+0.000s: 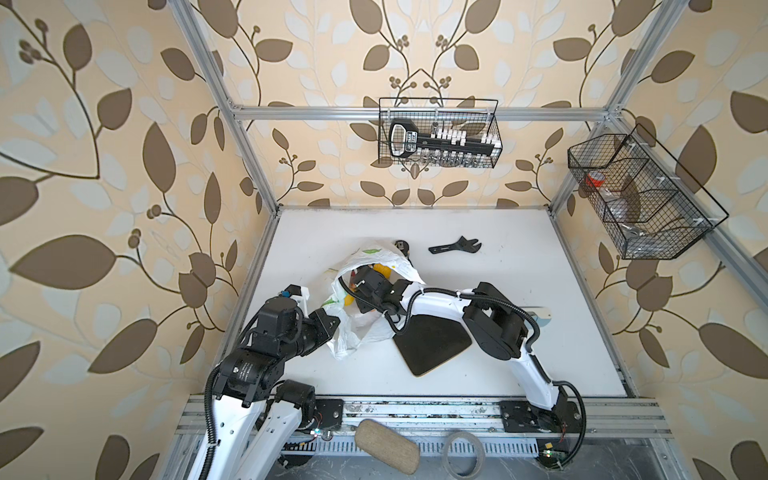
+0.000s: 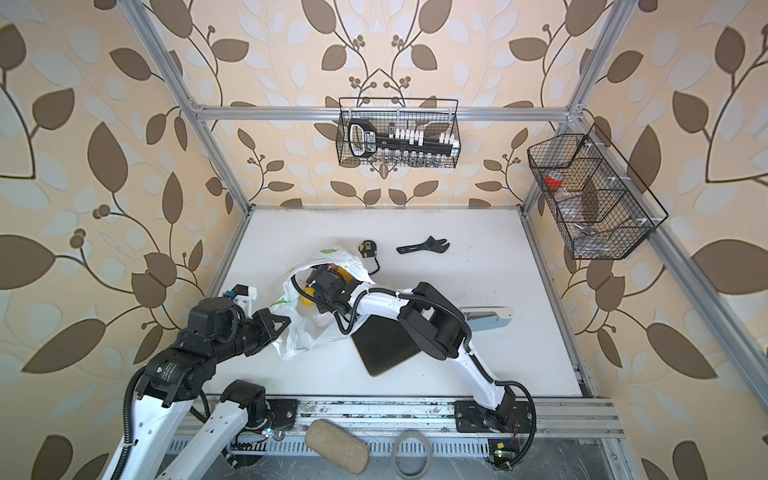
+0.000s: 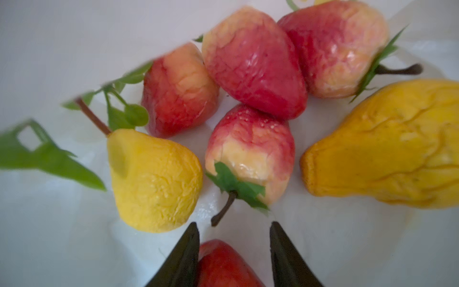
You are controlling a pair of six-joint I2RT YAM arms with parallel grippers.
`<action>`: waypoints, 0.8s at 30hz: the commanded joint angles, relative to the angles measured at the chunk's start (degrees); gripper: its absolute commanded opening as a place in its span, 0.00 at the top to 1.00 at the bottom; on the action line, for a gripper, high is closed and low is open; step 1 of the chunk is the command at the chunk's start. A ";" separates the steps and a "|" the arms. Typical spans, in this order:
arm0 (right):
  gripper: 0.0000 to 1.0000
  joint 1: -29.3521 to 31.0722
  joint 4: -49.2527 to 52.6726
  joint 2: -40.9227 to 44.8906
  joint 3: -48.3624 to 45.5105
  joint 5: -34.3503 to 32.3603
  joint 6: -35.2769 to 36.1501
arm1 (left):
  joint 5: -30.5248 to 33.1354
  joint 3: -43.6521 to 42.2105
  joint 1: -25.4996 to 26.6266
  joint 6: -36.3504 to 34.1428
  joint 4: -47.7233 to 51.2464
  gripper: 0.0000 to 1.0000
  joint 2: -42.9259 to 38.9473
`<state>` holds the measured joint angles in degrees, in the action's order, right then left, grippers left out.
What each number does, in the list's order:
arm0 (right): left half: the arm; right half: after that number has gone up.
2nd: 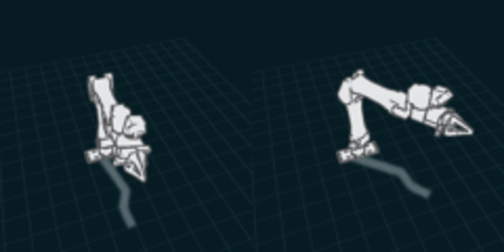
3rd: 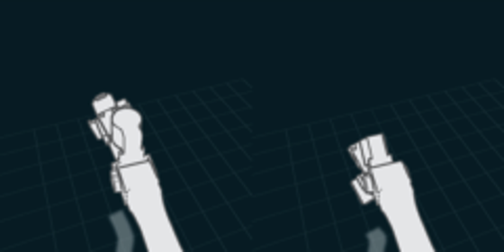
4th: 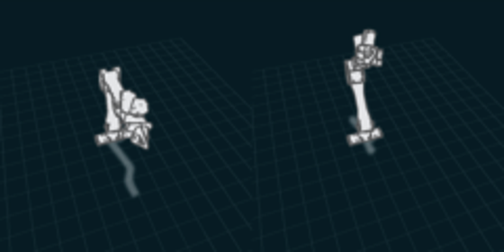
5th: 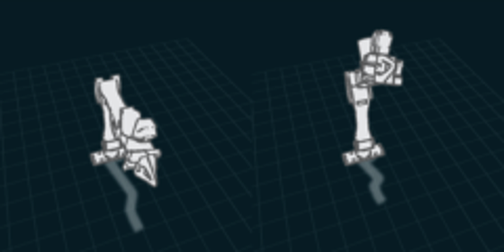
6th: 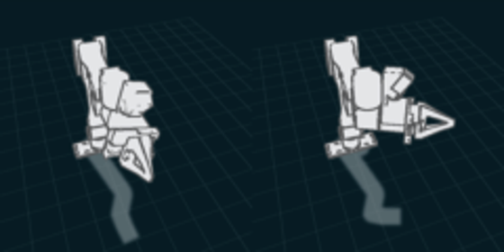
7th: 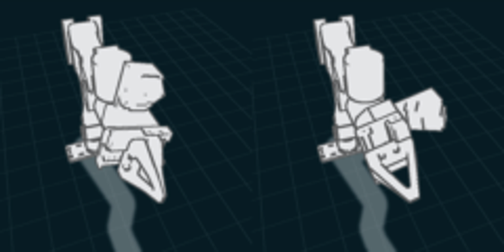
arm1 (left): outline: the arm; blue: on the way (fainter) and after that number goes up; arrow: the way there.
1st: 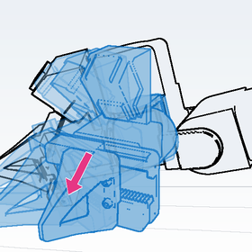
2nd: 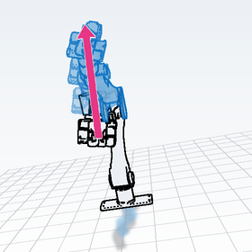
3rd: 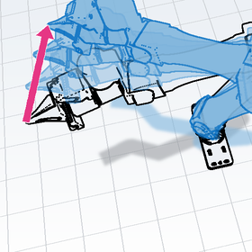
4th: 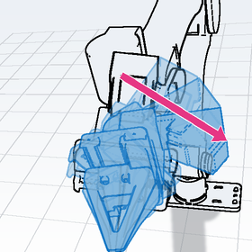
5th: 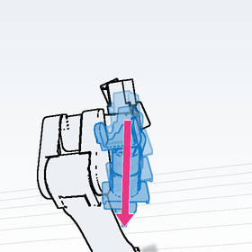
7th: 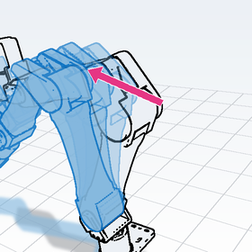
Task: Take the fake fruits out of the plastic bag
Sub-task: 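Lower the right gripper into the bag and grasp a red apple, then lift the red apple out and lower it onto the black mat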
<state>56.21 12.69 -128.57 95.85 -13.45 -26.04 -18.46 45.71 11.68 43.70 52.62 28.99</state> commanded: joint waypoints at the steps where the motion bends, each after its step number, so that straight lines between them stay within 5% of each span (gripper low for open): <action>1: 0.57 0.66 -0.96 5.85 -1.62 0.75 0.73 | 1.82 -0.36 0.41 1.32 -1.79 1.00 0.10; 24: 0.58 4.63 -4.42 29.91 -21.99 5.76 1.06 | 4.06 -1.46 0.36 4.90 -7.88 1.00 1.20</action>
<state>59.57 9.45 -103.37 76.60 -8.64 -25.43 -15.81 44.60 11.68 48.23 46.74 29.89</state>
